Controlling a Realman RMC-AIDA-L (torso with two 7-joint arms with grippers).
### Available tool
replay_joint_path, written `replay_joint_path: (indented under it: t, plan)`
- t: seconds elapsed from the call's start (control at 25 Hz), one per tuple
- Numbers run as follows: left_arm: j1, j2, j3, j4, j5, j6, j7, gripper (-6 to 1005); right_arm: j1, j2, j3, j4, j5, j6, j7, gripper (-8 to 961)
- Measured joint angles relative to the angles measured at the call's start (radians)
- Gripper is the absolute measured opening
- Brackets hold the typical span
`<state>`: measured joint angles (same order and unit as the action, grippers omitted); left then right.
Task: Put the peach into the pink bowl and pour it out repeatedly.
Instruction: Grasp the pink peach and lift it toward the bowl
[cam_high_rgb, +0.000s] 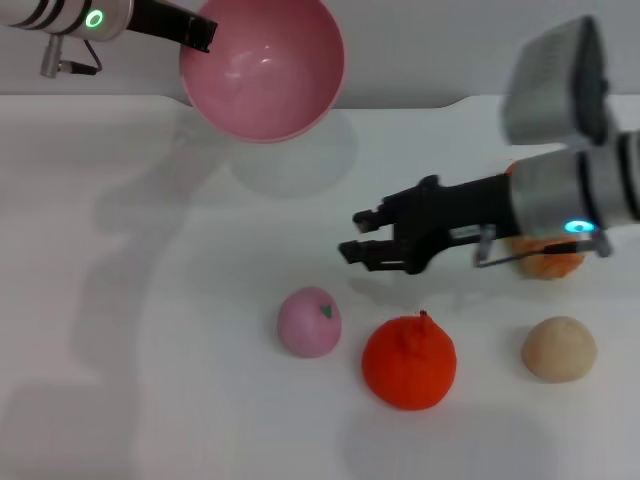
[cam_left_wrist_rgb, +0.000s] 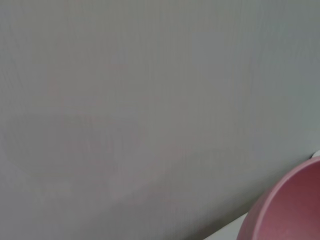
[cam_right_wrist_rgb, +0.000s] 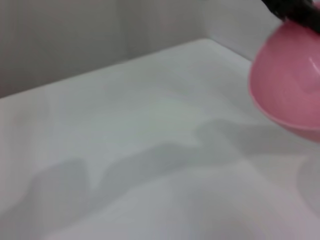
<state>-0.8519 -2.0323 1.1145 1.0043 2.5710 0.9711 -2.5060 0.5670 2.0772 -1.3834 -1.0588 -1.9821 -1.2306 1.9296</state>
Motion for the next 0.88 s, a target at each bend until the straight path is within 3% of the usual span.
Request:
replay_joint_path:
  t: [0.12, 0.32, 0.88]
  plan:
    - [0.001, -0.001, 0.001, 0.0, 0.0, 0.0, 0.003, 185, 0.069, 0.0, -0.068, 0.098, 0.001, 0.084, 0.041, 339]
    - [0.001, -0.008, 0.001, 0.0, 0.0, 0.003, 0.016, 186, 0.123, 0.0, -0.127, 0.183, 0.005, 0.165, 0.082, 336]
    - [-0.008, -0.017, 0.027, 0.01, 0.0, 0.011, 0.03, 189, 0.146, 0.007, -0.273, 0.23, 0.072, 0.224, 0.131, 326]
